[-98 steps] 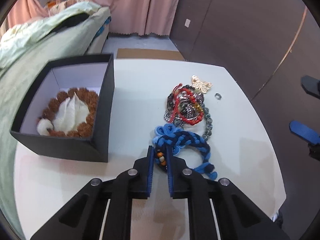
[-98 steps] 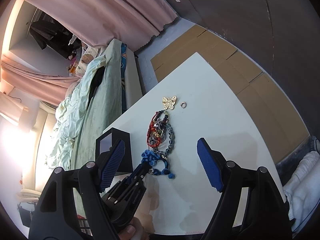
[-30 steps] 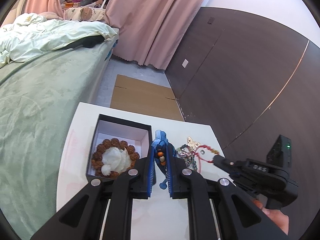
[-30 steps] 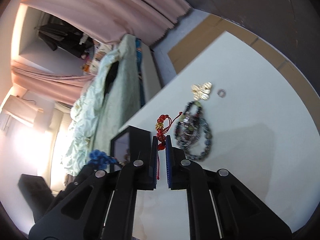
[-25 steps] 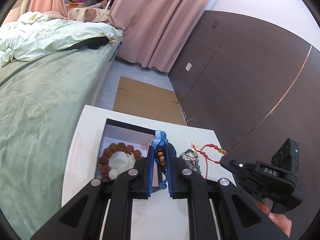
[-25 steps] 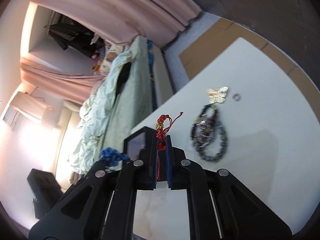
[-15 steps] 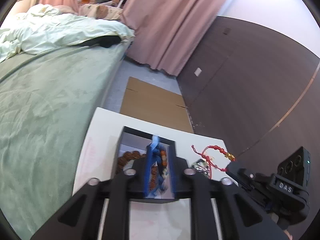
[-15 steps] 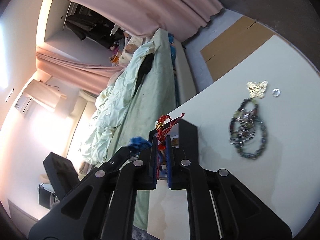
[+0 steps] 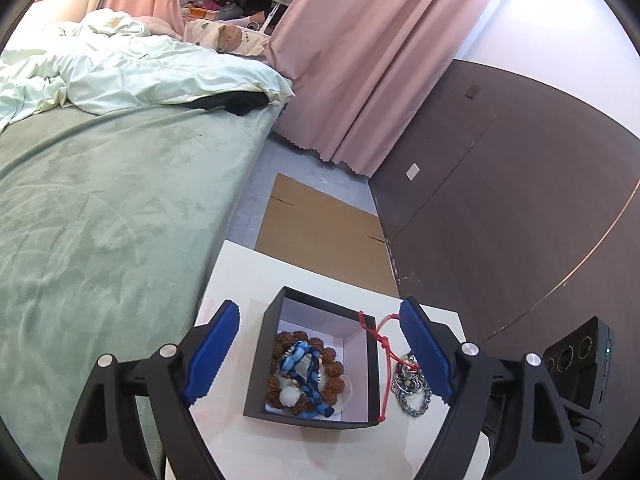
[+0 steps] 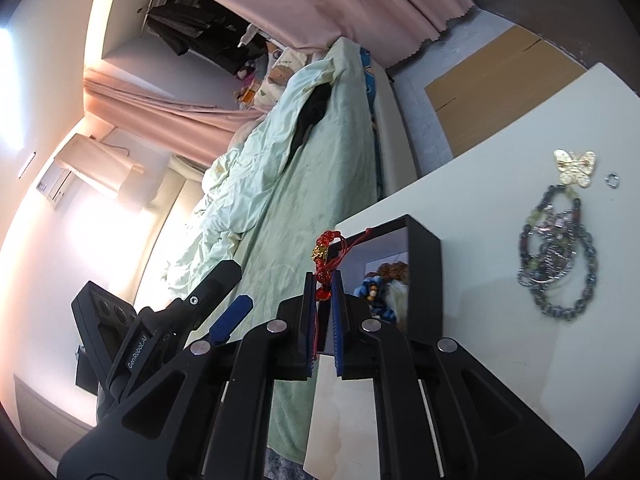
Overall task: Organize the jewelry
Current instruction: 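Release blue bracelet into box with left gripper while right releases red bracelet there, then move the left gripper from the box to the dark beaded bracelets, then grasp the dark beaded bracelet with the left gripper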
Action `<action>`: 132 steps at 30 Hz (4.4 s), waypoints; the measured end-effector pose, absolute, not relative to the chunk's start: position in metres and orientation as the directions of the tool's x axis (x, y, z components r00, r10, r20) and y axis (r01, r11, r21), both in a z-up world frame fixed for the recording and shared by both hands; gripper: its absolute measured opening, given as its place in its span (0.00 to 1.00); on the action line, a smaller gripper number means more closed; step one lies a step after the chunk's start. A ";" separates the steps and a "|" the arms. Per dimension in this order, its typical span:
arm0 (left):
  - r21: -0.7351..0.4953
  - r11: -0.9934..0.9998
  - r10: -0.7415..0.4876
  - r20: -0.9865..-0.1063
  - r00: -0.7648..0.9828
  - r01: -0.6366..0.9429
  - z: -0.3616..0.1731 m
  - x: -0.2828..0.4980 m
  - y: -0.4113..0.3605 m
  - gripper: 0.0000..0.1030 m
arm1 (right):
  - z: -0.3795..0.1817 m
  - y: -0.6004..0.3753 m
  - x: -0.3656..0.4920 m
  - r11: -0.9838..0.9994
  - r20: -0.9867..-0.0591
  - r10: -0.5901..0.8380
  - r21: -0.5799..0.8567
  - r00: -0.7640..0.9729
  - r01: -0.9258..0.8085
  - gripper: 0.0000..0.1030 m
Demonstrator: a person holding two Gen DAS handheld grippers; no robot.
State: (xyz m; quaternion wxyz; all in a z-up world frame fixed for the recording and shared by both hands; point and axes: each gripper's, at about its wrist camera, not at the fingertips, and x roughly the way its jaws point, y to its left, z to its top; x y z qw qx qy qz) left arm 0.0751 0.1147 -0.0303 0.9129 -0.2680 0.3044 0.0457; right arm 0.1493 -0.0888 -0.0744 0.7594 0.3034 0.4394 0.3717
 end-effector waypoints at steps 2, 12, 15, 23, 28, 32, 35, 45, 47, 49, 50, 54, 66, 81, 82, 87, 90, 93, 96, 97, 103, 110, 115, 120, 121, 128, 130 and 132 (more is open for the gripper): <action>-0.459 0.852 -0.076 -0.581 0.810 -0.250 -0.030 0.074 0.116 0.79 | -0.076 -0.083 0.151 0.548 -0.456 0.829 0.781 0.325 -0.301 0.09; -0.429 0.872 -0.069 -0.584 0.809 -0.235 -0.029 0.070 0.104 0.92 | -0.072 -0.113 0.151 0.636 -0.518 0.752 0.733 0.409 -0.240 0.76; -0.424 0.877 -0.075 -0.585 0.808 -0.226 -0.029 0.069 0.097 0.92 | -0.071 -0.126 0.149 0.645 -0.523 0.739 0.731 0.424 -0.221 0.76; -0.383 0.907 -0.096 -0.592 0.800 -0.174 -0.029 0.067 0.070 0.92 | -0.061 -0.157 0.138 0.690 -0.548 0.686 0.698 0.479 -0.192 0.87; -0.381 0.913 -0.119 -0.596 0.794 -0.149 -0.031 0.068 0.056 0.92 | -0.055 -0.170 0.133 0.711 -0.559 0.667 0.674 0.493 -0.199 0.90; -0.379 0.916 -0.136 -0.598 0.790 -0.129 -0.033 0.070 0.044 0.92 | -0.056 -0.183 0.132 0.728 -0.575 0.648 0.660 0.499 -0.183 0.91; -0.373 0.921 -0.147 -0.602 0.785 -0.114 -0.035 0.072 0.034 0.92 | -0.056 -0.195 0.130 0.735 -0.581 0.634 0.658 0.510 -0.164 0.93; -0.352 0.935 -0.196 -0.618 0.761 -0.046 -0.045 0.080 -0.004 0.92 | -0.052 -0.230 0.127 0.759 -0.609 0.599 0.638 0.520 -0.129 0.94; -0.353 0.935 -0.208 -0.622 0.755 -0.033 -0.048 0.082 -0.011 0.92 | -0.052 -0.238 0.127 0.765 -0.617 0.592 0.632 0.518 -0.123 0.94; -0.349 0.937 -0.217 -0.629 0.747 -0.023 -0.050 0.085 -0.017 0.90 | -0.053 -0.246 0.127 0.767 -0.621 0.589 0.630 0.517 -0.117 0.94; -0.348 0.937 -0.221 -0.634 0.741 -0.018 -0.052 0.086 -0.020 0.89 | -0.054 -0.250 0.127 0.768 -0.623 0.586 0.631 0.518 -0.110 0.94; -0.336 0.942 -0.240 -0.658 0.714 0.007 -0.060 0.093 -0.033 0.82 | -0.058 -0.263 0.129 0.769 -0.638 0.574 0.635 0.513 -0.072 0.94; -0.257 0.963 -0.248 -0.732 0.635 0.080 -0.098 0.120 -0.074 0.54 | -0.073 -0.282 0.137 0.736 -0.639 0.586 0.677 0.497 0.002 0.94; -0.170 0.983 -0.176 -0.768 0.616 0.070 -0.125 0.152 -0.084 0.40 | -0.082 -0.279 0.157 0.724 -0.641 0.600 0.690 0.478 0.017 0.94; -0.175 0.983 -0.175 -0.766 0.619 0.063 -0.125 0.154 -0.082 0.40 | -0.083 -0.278 0.158 0.724 -0.642 0.600 0.689 0.477 0.017 0.94; -0.189 0.982 -0.167 -0.769 0.617 0.032 -0.127 0.166 -0.074 0.32 | -0.086 -0.275 0.165 0.727 -0.649 0.600 0.687 0.468 0.022 0.94; -0.185 0.983 -0.154 -0.772 0.616 0.014 -0.129 0.173 -0.073 0.28 | -0.087 -0.273 0.168 0.726 -0.650 0.601 0.687 0.465 0.022 0.94; -0.177 0.984 -0.141 -0.779 0.611 0.001 -0.132 0.182 -0.072 0.25 | -0.088 -0.272 0.169 0.725 -0.651 0.601 0.688 0.464 0.024 0.94; -0.155 0.988 -0.115 -0.792 0.600 -0.015 -0.136 0.190 -0.072 0.22 | -0.091 -0.268 0.173 0.725 -0.653 0.604 0.688 0.458 0.025 0.94; -0.142 0.990 -0.101 -0.800 0.591 -0.023 -0.138 0.192 -0.073 0.20 | -0.091 -0.267 0.175 0.725 -0.653 0.605 0.688 0.456 0.025 0.93; -0.092 0.996 -0.067 -0.825 0.561 -0.016 -0.146 0.200 -0.077 0.16 | -0.093 -0.261 0.181 0.725 -0.656 0.612 0.688 0.441 0.017 0.93; -0.153 0.988 -0.122 -0.824 0.553 -0.011 -0.141 0.200 -0.066 0.05 | -0.094 -0.251 0.182 0.733 -0.663 0.617 0.680 0.423 -0.003 0.94; -0.236 0.971 -0.201 -0.768 0.608 0.023 -0.112 0.188 -0.055 0.05 | -0.093 -0.253 0.179 0.737 -0.667 0.614 0.675 0.422 -0.006 0.94; -0.287 0.957 -0.248 -0.725 0.643 0.046 -0.087 0.174 -0.049 0.05 | -0.092 -0.251 0.174 0.743 -0.671 0.611 0.669 0.419 -0.013 0.94; -0.293 0.955 -0.253 -0.721 0.646 0.047 -0.084 0.173 -0.049 0.05 | -0.091 -0.250 0.173 0.745 -0.672 0.611 0.667 0.419 -0.015 0.94; -0.320 0.946 -0.270 -0.694 0.668 0.050 -0.066 0.156 -0.042 0.05 | -0.090 -0.248 0.166 0.753 -0.678 0.604 0.658 0.420 -0.021 0.94; -0.329 0.943 -0.277 -0.684 0.675 0.053 -0.060 0.151 -0.039 0.05 | -0.090 -0.249 0.166 0.754 -0.679 0.603 0.657 0.419 -0.021 0.94; -0.338 0.939 -0.283 -0.666 0.690 0.060 -0.050 0.145 -0.036 0.05 | -0.090 -0.248 0.165 0.755 -0.680 0.602 0.655 0.418 -0.022 0.94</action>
